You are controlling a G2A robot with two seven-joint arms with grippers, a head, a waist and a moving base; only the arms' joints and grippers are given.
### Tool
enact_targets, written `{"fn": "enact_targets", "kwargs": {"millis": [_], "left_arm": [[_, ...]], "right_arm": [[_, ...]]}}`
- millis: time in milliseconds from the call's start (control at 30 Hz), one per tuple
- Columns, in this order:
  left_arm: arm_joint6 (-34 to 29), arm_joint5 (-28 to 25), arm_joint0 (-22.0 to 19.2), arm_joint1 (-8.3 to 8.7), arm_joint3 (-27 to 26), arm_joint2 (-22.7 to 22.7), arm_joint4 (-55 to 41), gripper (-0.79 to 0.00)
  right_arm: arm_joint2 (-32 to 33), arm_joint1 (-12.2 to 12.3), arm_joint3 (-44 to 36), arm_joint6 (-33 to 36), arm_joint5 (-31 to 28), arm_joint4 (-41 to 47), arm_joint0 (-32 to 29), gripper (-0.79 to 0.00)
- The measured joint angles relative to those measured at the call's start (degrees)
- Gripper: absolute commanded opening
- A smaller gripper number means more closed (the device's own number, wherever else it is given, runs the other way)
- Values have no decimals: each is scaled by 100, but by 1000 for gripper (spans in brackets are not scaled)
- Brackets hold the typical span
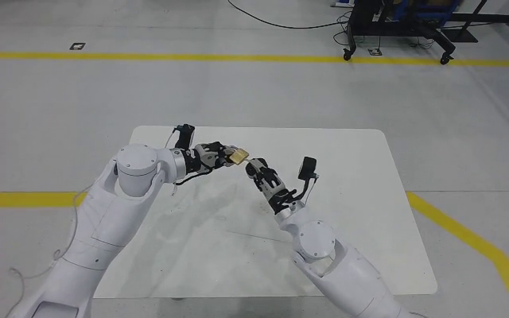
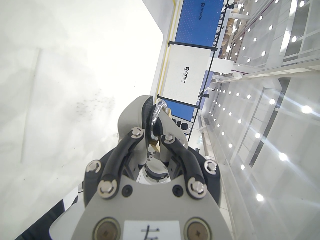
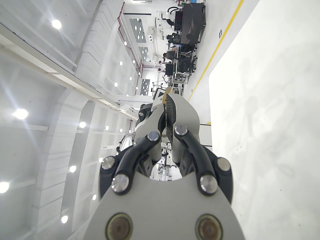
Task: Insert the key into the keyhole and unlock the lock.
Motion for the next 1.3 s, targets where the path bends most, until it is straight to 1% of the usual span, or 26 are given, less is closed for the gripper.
{"fn": "enact_targets", "kwargs": {"millis": [433, 700, 900, 1067, 1233, 1300], "left_arm": [[100, -43, 30, -30, -41, -6, 9, -785], [139, -59, 36, -47, -83, 21, 88, -785], [160, -95, 26, -68, -78, 45, 95, -785], [132, -129, 21, -79, -59, 49, 105, -785], [123, -165, 10, -95, -47, 64, 112, -785], [236, -205, 25, -103, -51, 40, 115, -785]], "right_arm": [[-126, -136, 117, -65, -59, -474, -29, -785], [-76, -208, 137, -55, -76, -525, -62, -785], [-29, -246, 105, 150, 9, -454, -93, -785], [33, -277, 72, 195, 37, -403, -123, -785], [127, -319, 49, 39, 1, -373, -149, -785], [153, -337, 49, -32, -15, -387, -160, -785]]}}
